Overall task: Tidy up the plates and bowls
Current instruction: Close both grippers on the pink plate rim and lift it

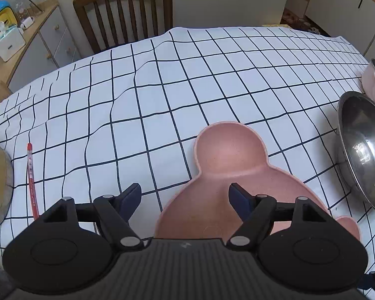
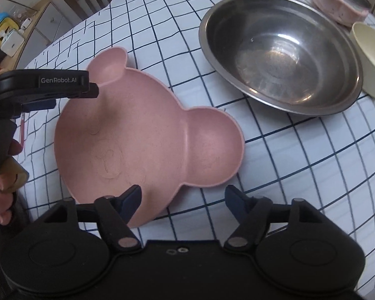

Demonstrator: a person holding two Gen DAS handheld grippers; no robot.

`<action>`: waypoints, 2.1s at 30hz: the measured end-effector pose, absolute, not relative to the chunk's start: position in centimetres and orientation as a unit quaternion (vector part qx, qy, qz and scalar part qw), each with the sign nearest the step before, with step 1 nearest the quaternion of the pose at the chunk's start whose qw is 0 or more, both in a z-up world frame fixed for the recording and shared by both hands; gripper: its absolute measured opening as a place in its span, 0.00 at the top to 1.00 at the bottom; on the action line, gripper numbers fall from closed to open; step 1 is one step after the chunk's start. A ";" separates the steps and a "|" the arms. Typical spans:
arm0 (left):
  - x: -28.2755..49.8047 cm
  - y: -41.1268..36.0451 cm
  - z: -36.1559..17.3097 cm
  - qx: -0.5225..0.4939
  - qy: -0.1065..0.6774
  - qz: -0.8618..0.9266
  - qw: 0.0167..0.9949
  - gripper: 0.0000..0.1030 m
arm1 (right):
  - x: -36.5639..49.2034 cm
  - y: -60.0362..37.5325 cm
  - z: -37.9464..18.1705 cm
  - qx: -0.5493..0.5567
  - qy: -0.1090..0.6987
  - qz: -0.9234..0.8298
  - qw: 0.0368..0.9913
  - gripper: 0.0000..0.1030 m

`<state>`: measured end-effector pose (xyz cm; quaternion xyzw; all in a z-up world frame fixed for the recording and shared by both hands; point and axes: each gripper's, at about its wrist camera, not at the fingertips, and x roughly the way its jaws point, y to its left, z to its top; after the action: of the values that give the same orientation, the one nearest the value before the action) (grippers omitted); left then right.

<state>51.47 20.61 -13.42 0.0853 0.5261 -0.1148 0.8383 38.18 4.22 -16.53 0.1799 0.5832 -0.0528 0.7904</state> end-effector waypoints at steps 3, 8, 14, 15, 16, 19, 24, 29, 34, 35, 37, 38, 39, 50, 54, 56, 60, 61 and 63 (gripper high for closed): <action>51.6 21.0 -13.6 0.070 0.533 -0.115 0.835 0.39 | 38.2 4.3 -16.7 0.186 0.583 -0.046 0.789 0.43; 51.9 21.8 -14.1 0.062 0.550 -0.110 0.826 0.63 | 38.5 4.5 -17.0 0.198 0.588 -0.038 0.783 0.57; 51.4 21.8 -14.0 0.064 0.547 -0.121 0.826 0.71 | 38.6 4.7 -16.9 0.204 0.587 -0.033 0.782 0.78; 51.3 21.9 -13.9 0.062 0.547 -0.121 0.826 0.72 | 38.6 4.6 -16.8 0.206 0.587 -0.032 0.782 0.82; 51.2 22.0 -13.9 0.062 0.547 -0.119 0.826 0.72 | 38.6 4.7 -16.8 0.206 0.587 -0.036 0.782 0.82; 50.8 21.9 -13.8 0.062 0.548 -0.117 0.826 0.74 | 38.5 4.7 -16.8 0.200 0.583 -0.040 0.787 0.83; 49.7 22.1 -13.2 0.052 0.550 -0.116 0.825 0.76 | 38.2 4.4 -16.6 0.184 0.584 -0.038 0.790 0.83; 48.1 22.2 -12.0 0.043 0.548 -0.114 0.827 0.76 | 37.6 3.6 -15.8 0.173 0.582 -0.021 0.794 0.83; 46.0 22.6 -10.6 0.025 0.548 -0.119 0.828 0.76 | 36.7 2.4 -14.3 0.164 0.578 0.002 0.800 0.84; 45.4 22.5 -10.4 0.025 0.548 -0.118 0.828 0.76 | 36.4 2.0 -13.9 0.161 0.575 0.005 0.802 0.85; 44.3 22.1 -9.9 0.026 0.548 -0.119 0.827 0.76 | 36.0 1.3 -13.2 0.162 0.573 0.013 0.803 0.86; 43.8 21.9 -9.6 0.027 0.548 -0.118 0.828 0.76 | 35.7 1.0 -12.8 0.159 0.572 0.014 0.805 0.86; 43.2 21.7 -9.4 0.029 0.548 -0.116 0.828 0.76 | 35.5 0.7 -12.5 0.155 0.570 0.014 0.807 0.86; 36.7 18.7 -6.1 -0.010 0.544 -0.104 0.832 0.78 | 32.7 -4.3 -9.4 0.123 0.558 0.050 0.819 0.87; 34.3 16.7 -5.0 -0.019 0.540 -0.096 0.836 0.79 | 31.4 -6.4 -8.0 0.110 0.557 0.070 0.820 0.87; 33.1 15.5 -4.3 -0.024 0.535 -0.093 0.840 0.78 | 30.7 -7.6 -7.3 0.101 0.554 0.078 0.823 0.87; 30.7 12.7 -2.9 -0.027 0.523 -0.083 0.848 0.78 | 29.4 -10.5 -6.3 0.095 0.551 0.092 0.824 0.88; 30.0 11.8 -2.6 -0.027 0.520 -0.080 0.850 0.78 | 29.1 -11.2 -6.0 0.093 0.550 0.097 0.825 0.88; 28.7 10.3 -2.0 -0.032 0.516 -0.075 0.853 0.78 | 28.3 -12.7 -5.4 0.088 0.546 0.107 0.827 0.88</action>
<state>28.72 10.33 -1.96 -0.0317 0.5159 -0.0755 0.8527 28.31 -12.72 -5.42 0.0876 0.5456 0.1070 0.8266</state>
